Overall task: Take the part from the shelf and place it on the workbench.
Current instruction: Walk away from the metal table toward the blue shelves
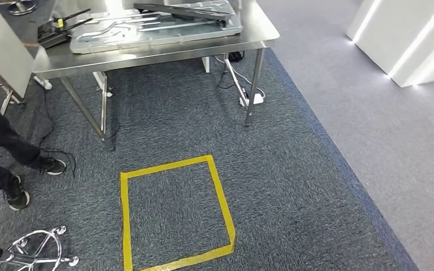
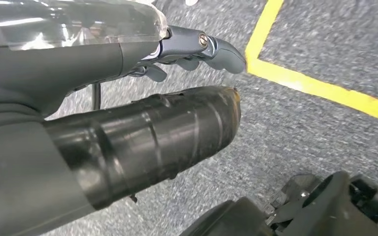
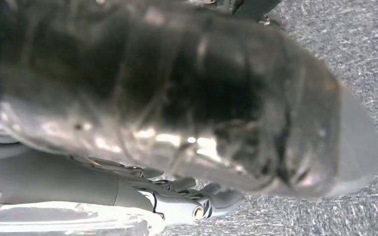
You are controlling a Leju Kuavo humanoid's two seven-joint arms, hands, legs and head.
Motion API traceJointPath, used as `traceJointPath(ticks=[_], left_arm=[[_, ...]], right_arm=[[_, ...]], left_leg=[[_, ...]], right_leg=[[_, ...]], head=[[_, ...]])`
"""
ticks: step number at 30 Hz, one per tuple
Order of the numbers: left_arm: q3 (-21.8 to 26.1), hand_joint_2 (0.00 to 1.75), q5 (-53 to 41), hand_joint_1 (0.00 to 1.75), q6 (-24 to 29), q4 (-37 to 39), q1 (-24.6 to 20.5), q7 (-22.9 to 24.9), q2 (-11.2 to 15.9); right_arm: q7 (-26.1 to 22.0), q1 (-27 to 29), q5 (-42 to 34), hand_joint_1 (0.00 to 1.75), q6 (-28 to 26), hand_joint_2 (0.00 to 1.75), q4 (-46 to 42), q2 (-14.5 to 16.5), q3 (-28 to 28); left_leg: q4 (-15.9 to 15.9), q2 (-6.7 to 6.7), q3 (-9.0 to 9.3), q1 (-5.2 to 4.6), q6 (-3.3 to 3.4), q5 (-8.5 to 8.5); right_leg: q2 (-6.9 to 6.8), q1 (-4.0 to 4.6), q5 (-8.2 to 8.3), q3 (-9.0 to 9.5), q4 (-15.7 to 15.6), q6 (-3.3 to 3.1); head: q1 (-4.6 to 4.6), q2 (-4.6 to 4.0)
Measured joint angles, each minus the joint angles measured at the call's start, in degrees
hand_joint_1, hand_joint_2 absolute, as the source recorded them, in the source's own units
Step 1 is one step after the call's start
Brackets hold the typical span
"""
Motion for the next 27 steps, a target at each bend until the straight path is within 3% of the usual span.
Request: traceJointPath(ticks=[2,4,5,7,9,10,11,12,14,16,18,20,22,24,25,26,27], left_arm=[[0.0,0.0,0.0,0.0,0.0,0.0,-0.1,0.0,0.0],[0.0,0.0,0.0,0.0,0.0,0.0,-0.3,0.0,0.0],[0.0,0.0,0.0,0.0,0.0,0.0,-0.3,0.0,0.0],[0.0,0.0,0.0,0.0,0.0,0.0,-0.2,0.0,0.0],[0.0,0.0,0.0,0.0,0.1,0.0,0.1,-0.1,0.0],[0.0,0.0,0.0,0.0,0.1,0.0,0.2,-0.2,0.0],[0.0,0.0,0.0,0.0,0.1,0.0,0.2,-0.4,0.0],[0.0,0.0,0.0,0.0,0.1,0.0,0.2,-0.5,0.1],[0.1,0.0,0.0,0.0,0.1,0.0,0.3,-0.6,0.2],[0.1,0.0,0.0,0.0,0.1,0.0,0.4,-0.5,0.2],[0.2,0.0,0.0,0.0,0.1,0.0,0.2,-0.4,0.2],[0.2,0.0,0.0,0.0,0.2,0.0,0.1,-0.3,0.3],[0.3,0.0,0.0,0.0,0.2,0.0,0.1,-0.3,0.3],[0.3,0.0,0.0,0.0,0.2,0.0,0.3,-0.3,0.3],[0.3,0.0,0.0,0.0,0.2,0.0,0.4,-0.3,0.3],[0.3,0.0,0.0,0.0,0.2,0.0,0.4,-0.3,0.3],[0.3,0.0,0.0,0.0,0.2,0.0,0.3,-0.5,0.3]], right_arm=[[0.0,0.0,0.1,0.0,0.0,0.0,0.0,0.0,0.0],[0.0,0.2,0.4,0.0,0.0,0.0,0.0,0.0,0.0],[0.1,0.2,0.6,0.0,0.0,0.0,0.0,0.0,0.1],[0.4,0.1,1.1,0.0,0.0,0.0,0.0,0.0,0.3],[0.7,0.0,1.4,0.0,0.1,0.0,0.0,0.0,0.5],[1.0,0.1,1.5,0.0,0.2,0.0,0.0,0.0,0.6],[1.2,0.1,1.7,0.0,0.3,0.0,0.1,0.0,0.7],[1.5,0.1,1.9,0.0,0.5,0.0,0.1,0.0,0.8],[2.1,0.1,2.4,0.0,0.9,0.0,0.2,0.1,1.0],[2.7,0.1,2.8,0.0,1.2,0.0,0.2,0.1,1.3],[3.1,0.3,3.1,0.0,1.3,0.0,0.3,0.1,1.5],[3.3,0.4,3.2,0.0,1.3,0.0,0.3,0.1,1.6],[3.4,0.4,3.2,0.0,1.3,0.0,0.4,0.1,1.7],[3.5,0.3,3.3,0.0,1.3,0.0,0.4,0.1,1.8],[3.5,0.3,3.3,0.0,1.3,0.0,0.4,0.1,1.9],[3.5,0.4,3.3,0.0,1.3,0.0,0.4,0.1,2.0],[3.5,0.4,3.4,0.0,1.4,0.0,0.5,0.1,2.0]], left_leg=[[0.0,0.81,0.23,-0.07,-0.56,-0.15],[0.9,-0.15,0.1,0.14,-1.24,-1.12],[2.7,-1.44,-0.6,0.26,-1.53,-2.53],[9.5,-4.1,-3.49,0.43,-1.88,-6.62],[16.1,-4.8,-6.45,0.5,-1.93,-9.14],[16.7,-4.87,-6.79,0.51,-1.89,-8.68],[15.1,-4.99,-6.04,0.53,-1.78,-7.06],[11.4,-5.44,-4.39,0.57,-1.62,-4.71],[3.9,-7.77,-1.17,0.68,-1.2,-1.32],[1.1,-9.24,-0.23,0.61,-0.81,-0.73],[0.8,-8.29,-0.15,0.56,-0.19,-0.46],[0.3,-6.9,0.01,0.72,0.74,0.07],[0.1,-5.41,-0.14,0.63,1.32,0.37],[0.1,-3.74,-0.32,0.37,1.46,0.35],[0.1,-2.9,-0.36,0.28,1.48,0.32],[0.1,-2.19,-0.35,0.23,1.47,0.28],[0.1,-1.55,-0.27,0.19,1.41,0.21]], right_leg=[[0.97,0.1,0.08,-0.22,-0.1,-0.47],[1.93,-0.21,0.36,-0.25,-0.3,-1.06],[2.4,-0.39,0.54,-0.26,-0.5,-1.37],[3.4,-0.45,0.76,-0.49,-0.5,-1.75],[4.72,-0.4,0.88,-0.72,-0.4,-1.89],[5.45,-0.39,0.92,-0.77,-0.4,-1.89],[6.23,-0.4,0.95,-0.77,-0.3,-1.86],[6.99,-0.42,0.95,-0.74,-0.2,-1.79],[8.37,-0.38,0.97,-0.97,0.2,-1.43],[9.5,-0.38,1.15,-1.49,0.5,-0.7],[10.44,-0.49,1.44,-1.85,0.4,0.13],[8.65,-0.36,0.28,-2.74,2.1,0.64],[5.39,-0.25,-3.22,-5.48,7.9,0.91],[4.05,-0.38,-6.21,-8.71,15.0,1.16],[3.77,-0.44,-6.36,-9.27,16.4,1.22],[3.55,-0.47,-5.47,-8.71,15.7,1.21],[3.1,-0.45,-3.75,-6.91,12.7,1.08]], head=[[-0.01,0.0],[-0.01,0.0],[-0.01,0.0],[-0.02,0.0],[-0.02,0.0],[-0.02,0.0],[-0.03,0.0],[-0.02,0.0],[0.0,0.0],[0.01,0.0],[-0.02,0.0],[0.07,0.0],[0.2,0.0],[0.23,0.0],[0.22,0.0],[0.23,0.0],[0.23,0.0]])
